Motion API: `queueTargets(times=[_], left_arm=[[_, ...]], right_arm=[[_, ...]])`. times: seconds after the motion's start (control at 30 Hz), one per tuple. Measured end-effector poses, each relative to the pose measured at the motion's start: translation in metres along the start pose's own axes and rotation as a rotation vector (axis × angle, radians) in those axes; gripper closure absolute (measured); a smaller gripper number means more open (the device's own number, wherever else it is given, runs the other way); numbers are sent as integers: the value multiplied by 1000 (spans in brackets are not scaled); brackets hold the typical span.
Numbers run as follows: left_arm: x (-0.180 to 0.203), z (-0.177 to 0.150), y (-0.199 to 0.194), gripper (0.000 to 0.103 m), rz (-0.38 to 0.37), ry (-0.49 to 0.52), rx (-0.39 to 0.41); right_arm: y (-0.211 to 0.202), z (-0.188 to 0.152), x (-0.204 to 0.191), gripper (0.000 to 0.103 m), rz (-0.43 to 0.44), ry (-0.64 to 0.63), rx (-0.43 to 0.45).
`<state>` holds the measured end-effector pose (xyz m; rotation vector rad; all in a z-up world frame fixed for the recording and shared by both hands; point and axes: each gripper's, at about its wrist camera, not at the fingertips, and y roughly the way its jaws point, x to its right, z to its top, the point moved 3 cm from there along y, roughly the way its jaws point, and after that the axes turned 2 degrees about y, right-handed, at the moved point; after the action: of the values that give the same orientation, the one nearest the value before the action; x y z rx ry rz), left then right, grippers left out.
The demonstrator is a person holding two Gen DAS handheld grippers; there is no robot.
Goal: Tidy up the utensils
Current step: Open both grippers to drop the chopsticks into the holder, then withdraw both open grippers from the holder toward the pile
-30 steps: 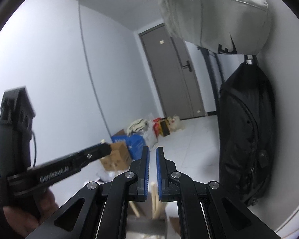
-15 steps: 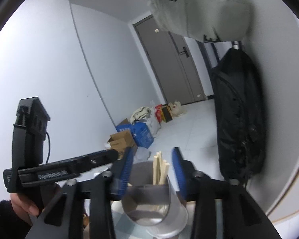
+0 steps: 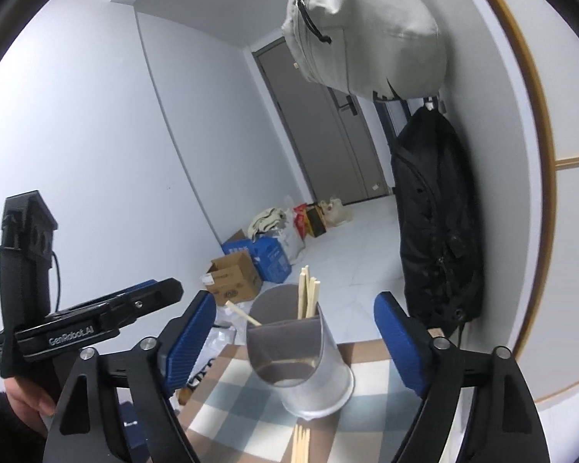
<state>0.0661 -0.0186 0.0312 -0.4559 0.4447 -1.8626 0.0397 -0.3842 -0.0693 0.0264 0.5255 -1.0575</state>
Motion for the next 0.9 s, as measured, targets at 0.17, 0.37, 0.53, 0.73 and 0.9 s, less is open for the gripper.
queueTargets(times=[0.17, 0.37, 0.53, 0.73, 0.9], left_arm=[[5, -10, -14, 32, 35, 5, 17], [7, -30, -27, 24, 62, -2, 10], [6, -44, -32, 23, 77, -20, 3], [2, -63, -31, 18, 101, -34, 1], [-5, -78, -22, 17, 114, -70, -16]], right_arm=[[-18, -10, -4, 10, -7, -7, -4], [-35, -20, -12, 3, -15, -40, -4], [-41, -30, -16, 0, -21, -57, -12], [-41, -47, -16, 0, -40, -90, -59], [-35, -60, -8, 0, -83, -94, -121]])
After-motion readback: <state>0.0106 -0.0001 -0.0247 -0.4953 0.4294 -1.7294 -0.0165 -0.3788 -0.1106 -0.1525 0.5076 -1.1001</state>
